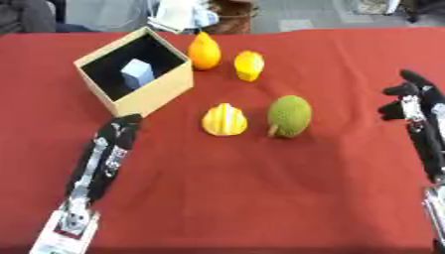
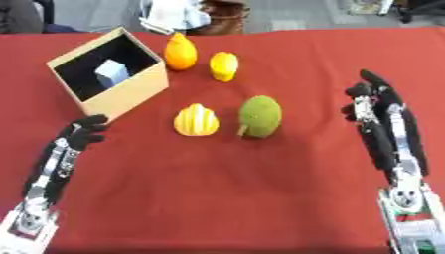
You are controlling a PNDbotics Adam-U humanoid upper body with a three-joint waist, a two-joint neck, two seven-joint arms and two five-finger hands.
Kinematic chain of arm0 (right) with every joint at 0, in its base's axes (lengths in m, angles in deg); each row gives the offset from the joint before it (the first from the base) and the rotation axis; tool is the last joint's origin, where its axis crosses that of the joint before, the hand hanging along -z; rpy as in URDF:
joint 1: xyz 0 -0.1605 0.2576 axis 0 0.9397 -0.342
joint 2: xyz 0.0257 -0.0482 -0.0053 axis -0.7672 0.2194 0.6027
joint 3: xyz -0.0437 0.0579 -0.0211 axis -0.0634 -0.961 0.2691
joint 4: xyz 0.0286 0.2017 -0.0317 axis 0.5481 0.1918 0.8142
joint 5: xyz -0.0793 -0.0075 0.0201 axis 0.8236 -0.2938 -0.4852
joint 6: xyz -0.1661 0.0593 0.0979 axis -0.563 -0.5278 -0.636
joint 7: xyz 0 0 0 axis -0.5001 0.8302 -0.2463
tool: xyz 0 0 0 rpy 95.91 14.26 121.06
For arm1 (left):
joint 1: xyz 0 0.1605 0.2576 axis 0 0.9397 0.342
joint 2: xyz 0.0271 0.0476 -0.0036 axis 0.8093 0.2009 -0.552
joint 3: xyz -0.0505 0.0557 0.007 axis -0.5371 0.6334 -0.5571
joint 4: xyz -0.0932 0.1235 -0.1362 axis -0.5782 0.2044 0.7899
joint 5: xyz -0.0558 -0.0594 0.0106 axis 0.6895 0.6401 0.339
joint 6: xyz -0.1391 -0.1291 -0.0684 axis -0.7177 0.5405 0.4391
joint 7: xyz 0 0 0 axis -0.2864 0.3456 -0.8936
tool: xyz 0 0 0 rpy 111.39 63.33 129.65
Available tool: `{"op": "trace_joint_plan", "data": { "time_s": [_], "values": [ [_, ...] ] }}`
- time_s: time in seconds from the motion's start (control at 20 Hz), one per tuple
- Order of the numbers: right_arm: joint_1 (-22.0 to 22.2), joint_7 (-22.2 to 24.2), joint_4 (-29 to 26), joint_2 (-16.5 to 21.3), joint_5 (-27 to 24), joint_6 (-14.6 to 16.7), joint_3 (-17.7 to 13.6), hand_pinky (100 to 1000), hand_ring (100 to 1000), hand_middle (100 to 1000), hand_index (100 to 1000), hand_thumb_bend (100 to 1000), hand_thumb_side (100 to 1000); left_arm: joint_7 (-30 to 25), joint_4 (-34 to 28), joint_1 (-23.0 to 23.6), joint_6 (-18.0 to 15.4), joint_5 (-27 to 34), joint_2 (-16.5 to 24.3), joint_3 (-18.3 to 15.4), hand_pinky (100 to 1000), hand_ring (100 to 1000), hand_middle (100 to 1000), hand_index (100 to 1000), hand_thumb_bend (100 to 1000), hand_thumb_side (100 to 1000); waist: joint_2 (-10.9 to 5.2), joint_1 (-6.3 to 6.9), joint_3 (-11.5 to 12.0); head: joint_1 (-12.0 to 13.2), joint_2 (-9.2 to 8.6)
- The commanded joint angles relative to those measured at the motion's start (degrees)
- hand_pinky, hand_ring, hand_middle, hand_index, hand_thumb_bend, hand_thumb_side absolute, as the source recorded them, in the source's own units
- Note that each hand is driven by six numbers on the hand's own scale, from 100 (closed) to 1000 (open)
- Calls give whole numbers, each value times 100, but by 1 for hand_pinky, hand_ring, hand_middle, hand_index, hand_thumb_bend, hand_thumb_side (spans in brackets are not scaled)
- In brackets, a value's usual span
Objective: Pick up objects on the table and place them in the box.
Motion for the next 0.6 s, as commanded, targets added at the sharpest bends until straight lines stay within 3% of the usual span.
{"op": "trace_joint_plan", "data": {
  "time_s": [0.05,0.2,0.5,0.55,0.6],
  "values": [
    [-333,277,153,558,248,-24,171,592,601,693,919,100,899,-32,-79,-15,1,-40,98,30,793,813,777,849,568,1000,-149,-44,33,-24,-38],
    [-574,549,274,922,242,-30,255,597,604,696,920,100,894,-25,-76,-18,7,-40,92,24,793,813,777,848,569,1000,-144,-41,57,-28,-44],
    [-618,763,259,1012,138,-46,189,597,604,696,920,100,894,-19,-77,-19,10,-40,89,24,793,813,777,848,569,1000,-143,-39,59,-28,-45],
    [-633,777,271,1027,144,-39,202,635,624,719,919,100,818,-26,-75,-18,9,-42,99,33,793,812,776,848,567,1000,-155,-52,74,-46,-38],
    [-707,825,344,1102,188,6,274,647,635,730,920,100,798,-54,-71,-20,5,-43,125,68,793,812,776,849,566,1000,-179,-80,148,-102,-22]
  ]
}}
